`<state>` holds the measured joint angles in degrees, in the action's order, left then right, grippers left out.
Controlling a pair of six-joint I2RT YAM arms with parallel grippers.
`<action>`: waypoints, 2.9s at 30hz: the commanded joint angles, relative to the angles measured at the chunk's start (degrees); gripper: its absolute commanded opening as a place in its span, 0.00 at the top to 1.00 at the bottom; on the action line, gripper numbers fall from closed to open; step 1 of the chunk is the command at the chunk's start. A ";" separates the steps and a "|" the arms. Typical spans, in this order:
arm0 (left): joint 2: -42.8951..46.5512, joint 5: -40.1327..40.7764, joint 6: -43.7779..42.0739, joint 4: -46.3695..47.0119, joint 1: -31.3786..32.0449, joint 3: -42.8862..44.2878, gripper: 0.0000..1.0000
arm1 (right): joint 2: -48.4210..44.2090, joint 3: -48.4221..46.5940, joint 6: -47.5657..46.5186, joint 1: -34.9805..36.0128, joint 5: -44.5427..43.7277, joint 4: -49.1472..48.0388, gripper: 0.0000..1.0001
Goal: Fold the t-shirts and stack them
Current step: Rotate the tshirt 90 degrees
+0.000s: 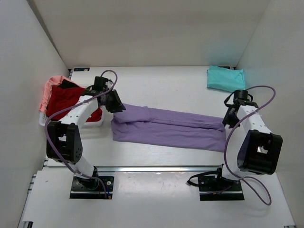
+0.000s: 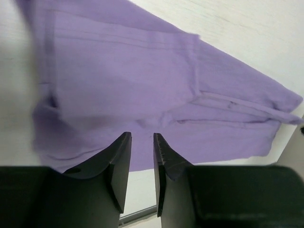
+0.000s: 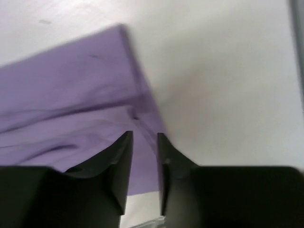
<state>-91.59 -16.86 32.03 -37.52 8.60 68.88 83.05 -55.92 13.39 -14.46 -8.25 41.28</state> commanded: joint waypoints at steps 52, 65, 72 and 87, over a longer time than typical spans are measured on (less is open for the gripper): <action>-70.30 -14.41 13.67 8.40 5.81 80.26 0.84 | 0.97 20.52 25.92 51.98 21.45 -21.69 1.00; -53.70 -21.38 12.37 4.42 5.46 77.99 0.64 | 6.23 9.97 11.15 57.52 28.46 -19.05 1.00; -27.01 -11.89 -2.77 -4.62 8.80 41.63 0.59 | 0.39 9.60 10.07 58.32 26.02 -17.46 1.00; 29.53 -2.83 20.42 15.70 30.58 -35.91 0.39 | -22.22 20.94 18.34 48.02 13.71 1.00 0.62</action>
<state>-66.37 -23.31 45.01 -29.76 36.21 35.81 63.07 -35.79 30.02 32.21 7.60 39.13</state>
